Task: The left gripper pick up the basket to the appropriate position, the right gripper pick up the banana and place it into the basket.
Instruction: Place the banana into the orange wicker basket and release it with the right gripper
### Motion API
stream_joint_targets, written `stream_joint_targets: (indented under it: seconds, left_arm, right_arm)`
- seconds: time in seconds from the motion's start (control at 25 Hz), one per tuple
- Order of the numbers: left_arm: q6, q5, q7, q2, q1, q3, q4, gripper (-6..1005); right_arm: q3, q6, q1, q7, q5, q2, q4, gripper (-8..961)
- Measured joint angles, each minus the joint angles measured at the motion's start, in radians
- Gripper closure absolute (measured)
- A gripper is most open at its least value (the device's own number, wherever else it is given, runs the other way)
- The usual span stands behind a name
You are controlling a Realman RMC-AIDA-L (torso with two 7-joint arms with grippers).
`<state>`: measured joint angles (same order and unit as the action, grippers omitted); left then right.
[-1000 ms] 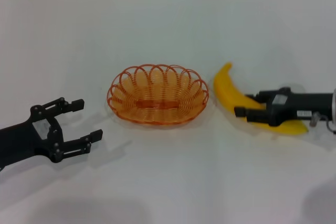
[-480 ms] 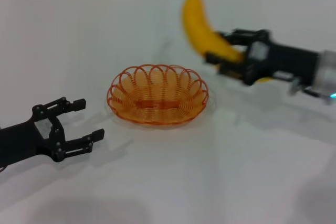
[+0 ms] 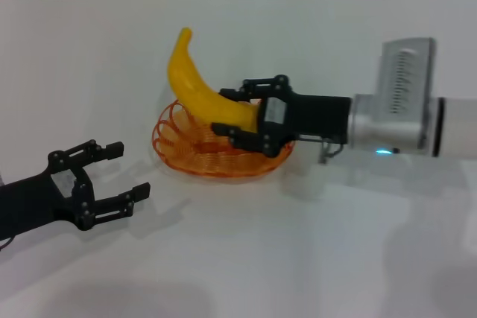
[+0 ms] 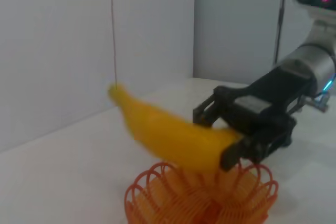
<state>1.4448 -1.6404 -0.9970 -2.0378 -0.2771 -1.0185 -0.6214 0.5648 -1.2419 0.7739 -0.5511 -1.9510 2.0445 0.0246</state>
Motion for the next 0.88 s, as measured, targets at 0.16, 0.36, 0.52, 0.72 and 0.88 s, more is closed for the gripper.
stream_joint_targets:
  seconds: [0.16, 0.36, 0.52, 0.72, 0.88]
  left_arm:
    - [0.0, 0.0, -0.002, 0.001, 0.0, 0.0, 0.0, 172]
    - [0.0, 0.0, 0.001, 0.002, 0.0, 0.0, 0.0, 172]
    - [0.0, 0.001, 0.0, 0.003, 0.001, 0.0, 0.0, 172]
    - [0.0, 0.001, 0.001, 0.003, 0.001, 0.011, 0.001, 172]
    - [0.0, 0.001, 0.001, 0.003, 0.004, 0.012, 0.002, 172]
  right_arm:
    - [0.001, 0.035, 0.019, -0.002, -0.003, 0.0, -0.026, 442]
    - [-0.001, 0.033, 0.017, -0.002, 0.001, 0.002, -0.029, 428]
    - [-0.006, 0.006, 0.021, -0.027, -0.001, 0.0, -0.049, 417]
    - [-0.007, 0.011, 0.031, -0.087, -0.002, -0.001, -0.044, 404]
    - [-0.01, -0.01, 0.027, -0.093, 0.003, -0.002, -0.043, 393]
